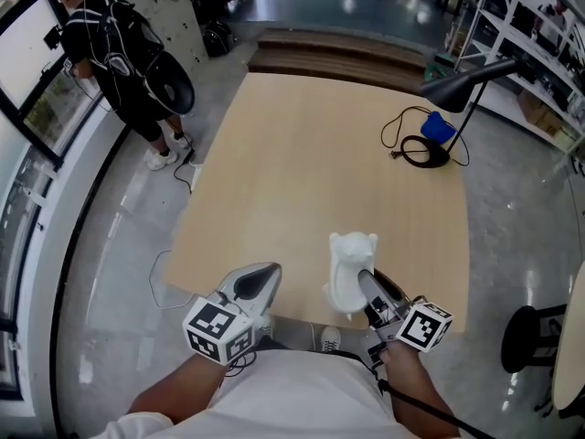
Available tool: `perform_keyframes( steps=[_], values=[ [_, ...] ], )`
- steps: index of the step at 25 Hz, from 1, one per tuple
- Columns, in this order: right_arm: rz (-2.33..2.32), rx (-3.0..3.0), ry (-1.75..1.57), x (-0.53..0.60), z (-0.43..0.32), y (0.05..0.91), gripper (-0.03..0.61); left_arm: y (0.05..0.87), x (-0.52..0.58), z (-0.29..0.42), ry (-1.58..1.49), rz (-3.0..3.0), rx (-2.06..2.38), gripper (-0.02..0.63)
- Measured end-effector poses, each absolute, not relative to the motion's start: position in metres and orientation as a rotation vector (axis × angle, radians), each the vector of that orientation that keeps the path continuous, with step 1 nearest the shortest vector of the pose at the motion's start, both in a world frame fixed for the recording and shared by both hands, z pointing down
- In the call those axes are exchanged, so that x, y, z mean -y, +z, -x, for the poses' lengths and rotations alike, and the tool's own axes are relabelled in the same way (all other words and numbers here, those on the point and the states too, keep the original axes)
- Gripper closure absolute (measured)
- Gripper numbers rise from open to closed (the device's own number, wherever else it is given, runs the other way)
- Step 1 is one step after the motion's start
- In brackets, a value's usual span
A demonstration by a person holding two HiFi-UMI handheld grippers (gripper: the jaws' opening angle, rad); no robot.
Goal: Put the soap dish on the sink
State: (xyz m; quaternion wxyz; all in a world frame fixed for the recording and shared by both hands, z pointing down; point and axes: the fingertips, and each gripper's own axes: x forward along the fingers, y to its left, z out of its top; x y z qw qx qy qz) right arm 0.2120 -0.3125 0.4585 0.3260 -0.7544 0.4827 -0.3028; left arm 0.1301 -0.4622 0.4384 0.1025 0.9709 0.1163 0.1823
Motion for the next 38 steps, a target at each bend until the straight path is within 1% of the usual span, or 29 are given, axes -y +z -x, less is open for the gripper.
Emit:
perform_keyframes(
  steps=[12, 19, 24, 31, 38],
  values=[
    [1.969, -1.143, -0.868, 0.368, -0.206, 0.479, 0.453, 0.455, 0.519, -0.131, 0.566, -2.827, -0.387, 0.606],
    [1.979, -0.960, -0.991, 0.382, -0.214, 0.520, 0.453, 0.482, 0.527, -0.135, 0.660, -2.759, -0.458, 0.606],
    [2.019, -0.824, -1.124, 0.377, -0.217, 0.564, 0.452, 0.503, 0.522, -0.137, 0.739, -2.701, -0.502, 0.606],
    [1.972, -0.759, -1.249, 0.388, -0.222, 0.619, 0.451, 0.517, 0.521, -0.137, 0.766, -2.671, -0.491, 0.606],
    [1.934, -0.744, -1.341, 0.397, -0.226, 0.647, 0.451, 0.521, 0.520, -0.138, 0.789, -2.659, -0.494, 0.606]
  ],
)
